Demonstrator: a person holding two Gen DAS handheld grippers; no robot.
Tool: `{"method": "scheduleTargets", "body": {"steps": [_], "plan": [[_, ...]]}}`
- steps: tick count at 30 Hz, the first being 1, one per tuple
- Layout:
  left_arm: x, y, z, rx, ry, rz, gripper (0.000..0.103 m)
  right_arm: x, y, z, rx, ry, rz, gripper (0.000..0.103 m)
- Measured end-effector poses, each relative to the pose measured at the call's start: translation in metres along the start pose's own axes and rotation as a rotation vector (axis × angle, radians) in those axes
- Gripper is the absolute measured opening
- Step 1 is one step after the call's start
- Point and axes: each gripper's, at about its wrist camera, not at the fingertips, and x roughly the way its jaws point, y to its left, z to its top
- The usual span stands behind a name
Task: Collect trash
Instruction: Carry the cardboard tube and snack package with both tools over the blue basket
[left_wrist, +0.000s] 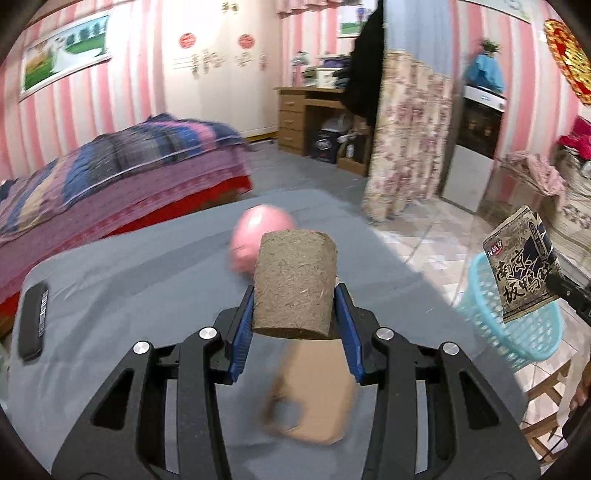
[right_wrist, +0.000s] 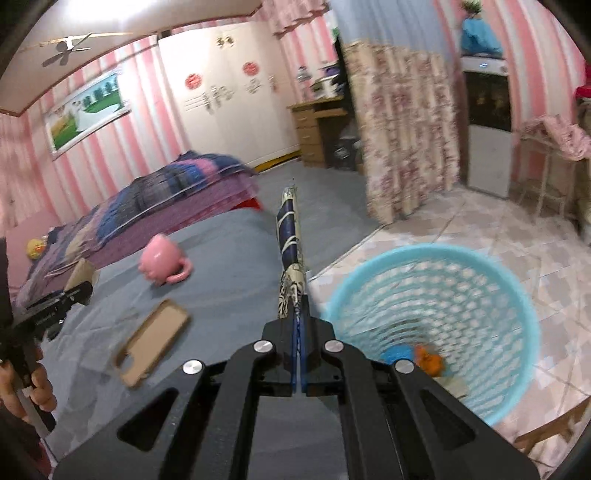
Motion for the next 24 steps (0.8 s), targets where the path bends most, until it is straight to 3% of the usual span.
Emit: {"method": "scheduleTargets", "body": {"steps": [6, 12, 24], "plan": [[0.018, -0.074, 0.011, 0.076, -0.004, -0.089, 0.041, -0.013, -0.069, 0.005, 0.087, -0.029, -0.131, 0.001], [0.03, -0.141, 0.012, 0.129, -0.01, -0.17, 0.041, -0.018, -0.12, 0.004, 0.124, -0.021, -0.209, 0.001], [0.073, -0.254, -0.009, 0.277, 0.03, -0.298, 0.042, -0.016, -0.163, -0.001, 0.184, -0.016, -0.227, 0.001]]}}
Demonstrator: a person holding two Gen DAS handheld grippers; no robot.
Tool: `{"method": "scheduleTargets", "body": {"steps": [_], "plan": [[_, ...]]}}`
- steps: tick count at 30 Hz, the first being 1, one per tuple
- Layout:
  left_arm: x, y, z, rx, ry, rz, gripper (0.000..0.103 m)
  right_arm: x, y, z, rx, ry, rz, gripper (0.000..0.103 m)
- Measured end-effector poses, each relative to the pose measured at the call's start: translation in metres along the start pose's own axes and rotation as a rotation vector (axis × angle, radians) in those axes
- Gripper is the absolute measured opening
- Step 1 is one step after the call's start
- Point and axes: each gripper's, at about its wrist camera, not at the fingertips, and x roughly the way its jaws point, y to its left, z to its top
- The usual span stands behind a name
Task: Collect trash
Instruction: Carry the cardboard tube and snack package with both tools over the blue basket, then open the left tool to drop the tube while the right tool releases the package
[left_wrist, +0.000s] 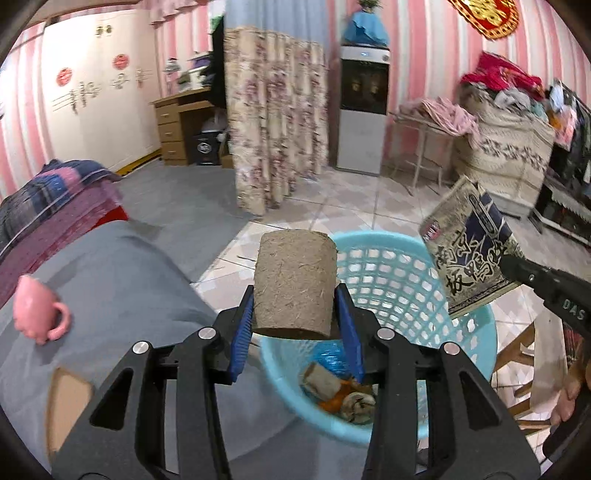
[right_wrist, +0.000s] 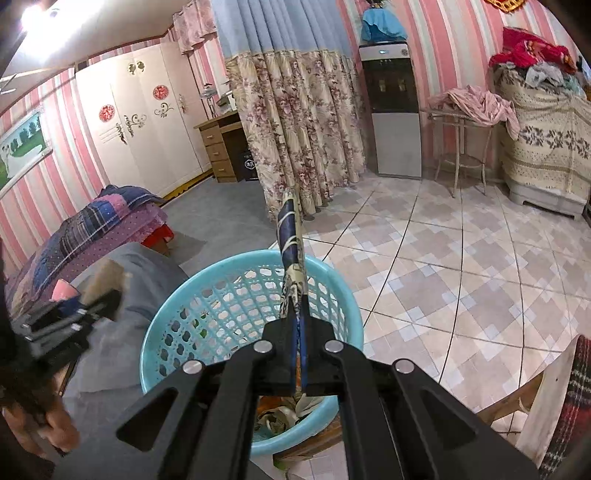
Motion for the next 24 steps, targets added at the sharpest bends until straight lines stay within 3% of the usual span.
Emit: {"method": "scheduleTargets", "body": {"steps": [5, 7, 9, 12, 17, 24], "plan": [[0.031, -0.005, 0.003, -0.001, 0.037, -0.003, 0.044, 0.004, -0.004, -0.001, 0.008, 0.006, -0.003, 0.001], [0.037, -0.003, 0.002, 0.009, 0.039, 0.025, 0.049, 0.006, -0.006, -0.002, 0.008, 0.009, -0.005, 0.001], [0.038, 0.002, 0.002, 0.016, 0.03, 0.048, 0.063, 0.007, -0.005, -0.002, 0.009, 0.012, -0.006, 0.001], [0.034, 0.01, 0.003, 0.02, 0.002, 0.097, 0.076, 0.009, 0.001, -0.004, -0.002, 0.018, -0.008, 0.001], [0.02, 0.042, 0.004, -0.029, 0.004, 0.158, 0.087, 0.01, 0.014, -0.007, -0.012, 0.024, -0.005, 0.001], [-0.022, 0.081, -0.01, -0.089, -0.041, 0.233, 0.097, 0.028, 0.039, -0.015, -0.037, 0.049, -0.011, 0.005]]}}
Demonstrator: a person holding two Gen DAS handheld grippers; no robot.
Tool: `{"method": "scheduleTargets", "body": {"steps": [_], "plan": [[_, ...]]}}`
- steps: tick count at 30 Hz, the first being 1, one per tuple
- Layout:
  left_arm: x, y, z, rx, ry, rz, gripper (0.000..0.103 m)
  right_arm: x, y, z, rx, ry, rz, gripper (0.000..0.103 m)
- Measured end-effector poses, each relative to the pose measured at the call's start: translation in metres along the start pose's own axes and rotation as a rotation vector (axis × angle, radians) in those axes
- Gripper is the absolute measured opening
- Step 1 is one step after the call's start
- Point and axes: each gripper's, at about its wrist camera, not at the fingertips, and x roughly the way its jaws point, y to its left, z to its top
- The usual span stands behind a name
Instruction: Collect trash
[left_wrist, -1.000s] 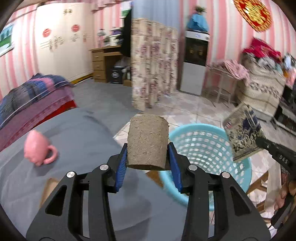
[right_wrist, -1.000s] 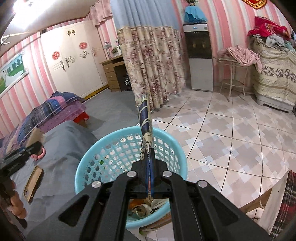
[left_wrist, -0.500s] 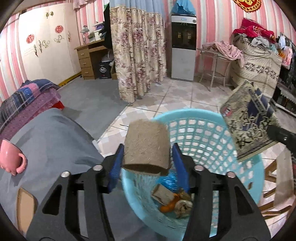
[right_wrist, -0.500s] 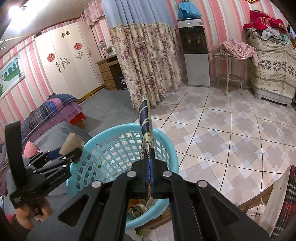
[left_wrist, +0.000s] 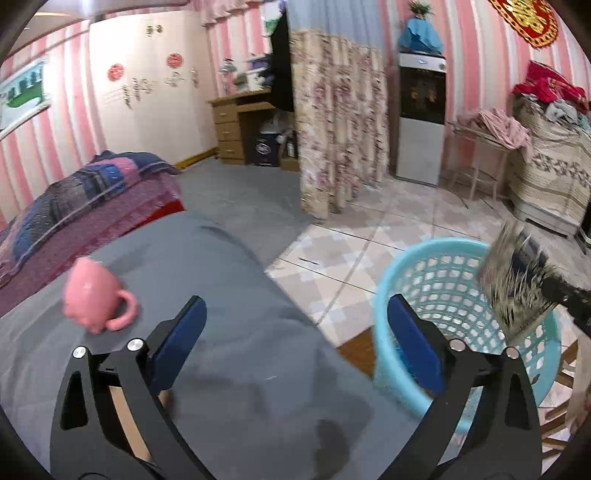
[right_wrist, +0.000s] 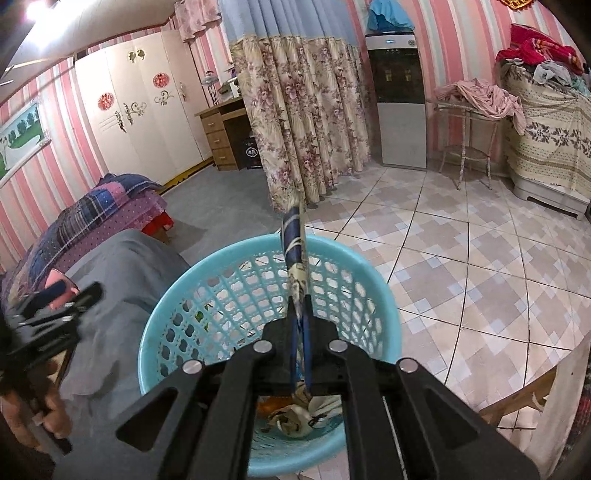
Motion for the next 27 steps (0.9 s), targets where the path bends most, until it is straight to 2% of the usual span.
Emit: {"method": "scheduleTargets", "body": {"steps": [4, 5, 6, 7, 8, 10, 12, 15, 20, 27], "plan": [[-0.021, 0.022, -0.003, -0.027, -0.024, 0.026, 0.097, 0.012, 0.008, -0.004, -0.02, 0.034, -0.019, 0.007], [-0.027, 0.026, -0.004, -0.035, -0.03, 0.033, 0.097, 0.015, 0.009, -0.006, -0.019, 0.042, -0.021, 0.02], [-0.035, 0.033, -0.006, -0.047, -0.036, 0.04, 0.097, 0.014, 0.01, -0.007, -0.022, 0.037, -0.028, 0.048], [-0.039, 0.038, -0.007, -0.053, -0.04, 0.039, 0.097, 0.014, 0.011, -0.007, -0.026, 0.03, -0.032, 0.06], [-0.043, 0.042, -0.008, -0.059, -0.043, 0.041, 0.097, 0.014, 0.013, -0.008, -0.033, 0.022, -0.04, 0.067], [-0.055, 0.053, -0.01, -0.073, -0.05, 0.051, 0.097, 0.014, 0.017, -0.008, -0.046, 0.024, -0.054, 0.068], [-0.066, 0.063, -0.012, -0.084, -0.054, 0.063, 0.097, 0.012, 0.019, -0.008, -0.055, 0.013, -0.07, 0.082], [-0.081, 0.081, -0.015, -0.114, -0.063, 0.077, 0.097, 0.008, 0.023, -0.009, -0.072, -0.004, -0.084, 0.092], [-0.109, 0.117, -0.03, -0.183, -0.075, 0.122, 0.097, -0.009, 0.037, -0.01, -0.128, -0.055, -0.096, 0.098], [-0.154, 0.155, -0.052, -0.232, -0.095, 0.191, 0.097, -0.06, 0.07, -0.019, -0.185, -0.158, -0.026, 0.098]]}}
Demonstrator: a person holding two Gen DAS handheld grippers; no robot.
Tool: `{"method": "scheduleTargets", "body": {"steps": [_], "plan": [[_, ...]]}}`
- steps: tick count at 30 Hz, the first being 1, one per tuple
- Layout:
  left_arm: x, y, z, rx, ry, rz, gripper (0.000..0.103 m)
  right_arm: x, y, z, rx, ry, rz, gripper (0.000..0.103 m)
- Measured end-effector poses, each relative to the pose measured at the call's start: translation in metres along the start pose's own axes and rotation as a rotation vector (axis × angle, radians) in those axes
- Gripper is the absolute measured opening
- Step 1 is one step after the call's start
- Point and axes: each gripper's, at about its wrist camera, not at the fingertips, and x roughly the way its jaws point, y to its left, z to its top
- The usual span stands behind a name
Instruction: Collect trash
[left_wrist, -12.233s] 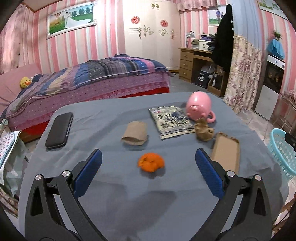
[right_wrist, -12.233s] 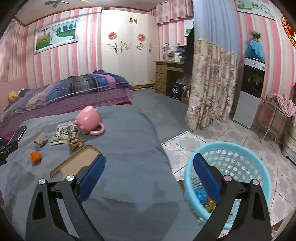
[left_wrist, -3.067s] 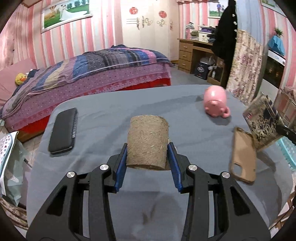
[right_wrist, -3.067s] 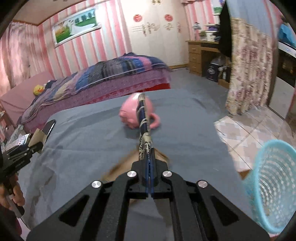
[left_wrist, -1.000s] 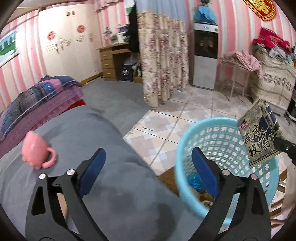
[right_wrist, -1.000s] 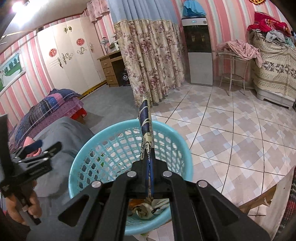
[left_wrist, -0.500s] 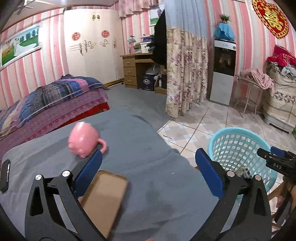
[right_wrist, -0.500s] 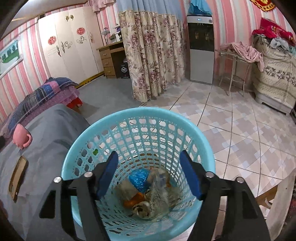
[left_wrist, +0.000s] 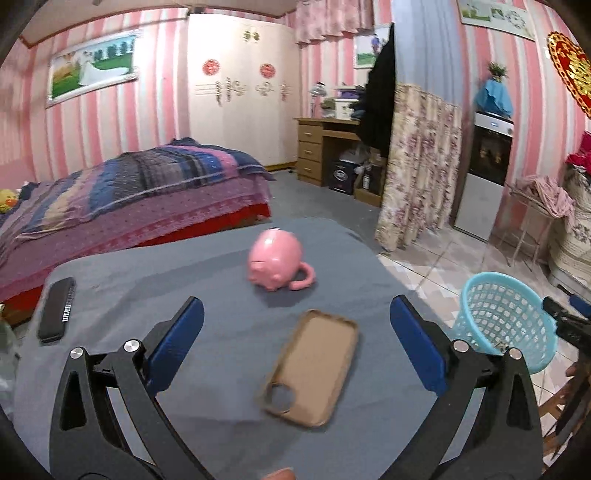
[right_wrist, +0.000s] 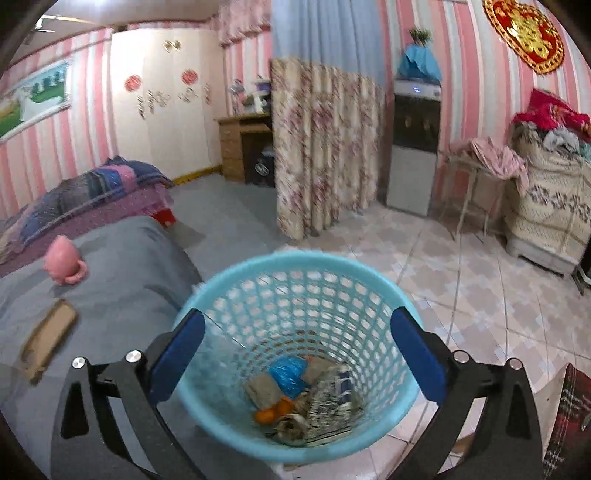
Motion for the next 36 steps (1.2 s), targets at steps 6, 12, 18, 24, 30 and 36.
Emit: {"method": "scheduleTargets", "body": {"steps": [6, 12, 18, 24, 30, 36], "plan": [[-0.041, 0.044, -0.009, -0.049, -0.02, 0.023, 0.097, -0.057, 0.034, -0.002, 0.004, -0.083, 0.095, 0.099], [-0.07, 0.064, -0.031, -0.039, -0.033, 0.059, 0.098, -0.09, 0.086, -0.03, -0.082, -0.072, 0.155, 0.099], [-0.085, 0.082, -0.057, -0.056, -0.017, 0.076, 0.098, -0.112, 0.129, -0.051, -0.151, -0.062, 0.182, 0.099], [-0.088, 0.092, -0.083, -0.064, -0.006, 0.094, 0.098, -0.124, 0.156, -0.076, -0.16, -0.06, 0.19, 0.099], [-0.079, 0.091, -0.101, -0.053, 0.019, 0.091, 0.098, -0.126, 0.172, -0.085, -0.153, -0.061, 0.198, 0.099], [-0.072, 0.085, -0.107, -0.056, 0.016, 0.082, 0.098, -0.122, 0.18, -0.087, -0.172, -0.066, 0.188, 0.099]]}}
